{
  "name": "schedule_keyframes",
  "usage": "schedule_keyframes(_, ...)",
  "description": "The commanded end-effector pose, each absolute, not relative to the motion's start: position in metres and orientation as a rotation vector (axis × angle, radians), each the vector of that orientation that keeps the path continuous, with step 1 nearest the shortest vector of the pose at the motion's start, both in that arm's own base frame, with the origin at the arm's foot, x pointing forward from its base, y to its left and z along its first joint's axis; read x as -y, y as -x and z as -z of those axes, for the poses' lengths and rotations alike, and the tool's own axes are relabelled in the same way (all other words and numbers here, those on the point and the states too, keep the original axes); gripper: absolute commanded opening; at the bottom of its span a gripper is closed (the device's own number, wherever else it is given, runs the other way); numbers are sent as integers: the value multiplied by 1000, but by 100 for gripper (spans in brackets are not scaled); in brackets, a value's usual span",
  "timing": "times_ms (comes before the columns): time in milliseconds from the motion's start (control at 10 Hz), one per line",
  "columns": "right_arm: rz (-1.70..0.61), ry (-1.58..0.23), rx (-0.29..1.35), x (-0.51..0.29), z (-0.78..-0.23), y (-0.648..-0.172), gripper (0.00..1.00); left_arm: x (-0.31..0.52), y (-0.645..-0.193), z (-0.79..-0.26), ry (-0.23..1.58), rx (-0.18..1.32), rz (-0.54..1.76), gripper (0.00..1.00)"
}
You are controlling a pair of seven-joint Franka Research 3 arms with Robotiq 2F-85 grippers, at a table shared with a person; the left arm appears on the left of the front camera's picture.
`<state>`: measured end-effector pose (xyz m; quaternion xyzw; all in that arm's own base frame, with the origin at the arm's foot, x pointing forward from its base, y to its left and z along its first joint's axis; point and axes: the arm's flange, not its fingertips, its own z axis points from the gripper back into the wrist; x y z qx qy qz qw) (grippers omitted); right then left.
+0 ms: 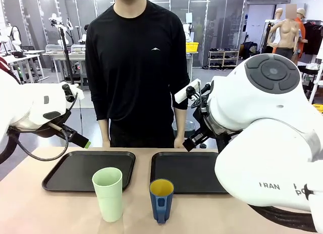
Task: Sort and store the cups by type.
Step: Pick up the Reusable plastic cup.
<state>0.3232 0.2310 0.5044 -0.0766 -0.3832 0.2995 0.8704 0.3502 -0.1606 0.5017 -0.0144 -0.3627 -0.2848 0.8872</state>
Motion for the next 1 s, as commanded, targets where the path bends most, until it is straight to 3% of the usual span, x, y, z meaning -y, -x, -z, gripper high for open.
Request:
schedule_keyframes(0,-599,176,791,-240,-503,-328,100,149,-339,-488,25,719,610,100)
schedule_keyframes(400,-611,221,792,-231,-500,-336,100,137,-348,-487,13,712,593,100)
schedule_keyframes(900,-334,125,700,-157,-456,-391,100,59,-407,-453,36,609,356,100)
